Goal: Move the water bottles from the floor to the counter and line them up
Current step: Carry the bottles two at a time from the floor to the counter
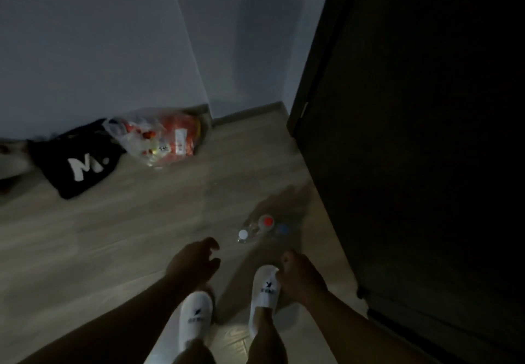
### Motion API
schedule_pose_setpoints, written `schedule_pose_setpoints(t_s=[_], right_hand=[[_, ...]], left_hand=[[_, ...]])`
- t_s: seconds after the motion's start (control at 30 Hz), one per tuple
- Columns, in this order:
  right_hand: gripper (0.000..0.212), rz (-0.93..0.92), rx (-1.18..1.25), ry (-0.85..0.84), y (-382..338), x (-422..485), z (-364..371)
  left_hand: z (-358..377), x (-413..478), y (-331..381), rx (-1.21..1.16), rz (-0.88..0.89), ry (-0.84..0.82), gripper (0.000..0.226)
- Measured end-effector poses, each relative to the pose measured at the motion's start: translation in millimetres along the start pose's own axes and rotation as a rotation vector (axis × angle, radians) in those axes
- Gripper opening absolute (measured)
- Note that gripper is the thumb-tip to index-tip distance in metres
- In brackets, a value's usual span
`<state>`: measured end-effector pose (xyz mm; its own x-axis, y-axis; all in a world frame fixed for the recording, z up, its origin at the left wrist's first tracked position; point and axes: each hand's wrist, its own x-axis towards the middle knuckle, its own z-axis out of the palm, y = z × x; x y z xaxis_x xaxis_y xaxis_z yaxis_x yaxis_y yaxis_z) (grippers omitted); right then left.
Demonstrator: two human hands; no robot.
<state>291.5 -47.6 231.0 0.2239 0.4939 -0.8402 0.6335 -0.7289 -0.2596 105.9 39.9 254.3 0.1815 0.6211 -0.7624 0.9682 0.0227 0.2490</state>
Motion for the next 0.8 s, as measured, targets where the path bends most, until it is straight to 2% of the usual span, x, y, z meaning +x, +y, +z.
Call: schedule_pose_setpoints(t_s=[0.1, 0.2, 0.33, 0.53, 0.6, 0.7, 0.8], right_hand=[[0.038, 0.009, -0.012, -0.051, 13.3, 48.0, 11.7], [0.044, 0.075, -0.008, -0.138, 27.7, 89.3, 35.9], [0.039, 0.146, 0.01, -0.182, 43.7, 139.8, 63.6], [0.031, 0.068, -0.019, -0.082, 43.6, 217.8, 72.7], [0.034, 0.039, -0.012, -0.003, 33.5, 241.3, 73.6], [0.048, -0.036, -0.09, 0.166, 20.3, 270.1, 78.5], [0.055, -0.056, -0.131, 0.164, 14.3, 298.7, 82.8]], left_hand=[[19.6, 35.7, -3.9, -0.006, -0.055, -0.021, 0.032], [46.0, 71.5, -10.4, -0.019, -0.116, -0.066, 0.03], [78.7, 128.1, -13.9, -0.026, -0.122, -0.115, 0.031], [122.4, 202.3, -9.5, -0.209, -0.203, -0.123, 0.049], [134.8, 222.6, -8.6, -0.407, -0.305, -0.134, 0.061], [148.1, 250.0, -7.6, -0.892, -0.599, -0.236, 0.078], [164.2, 274.9, -11.0, -1.125, -0.76, -0.319, 0.082]])
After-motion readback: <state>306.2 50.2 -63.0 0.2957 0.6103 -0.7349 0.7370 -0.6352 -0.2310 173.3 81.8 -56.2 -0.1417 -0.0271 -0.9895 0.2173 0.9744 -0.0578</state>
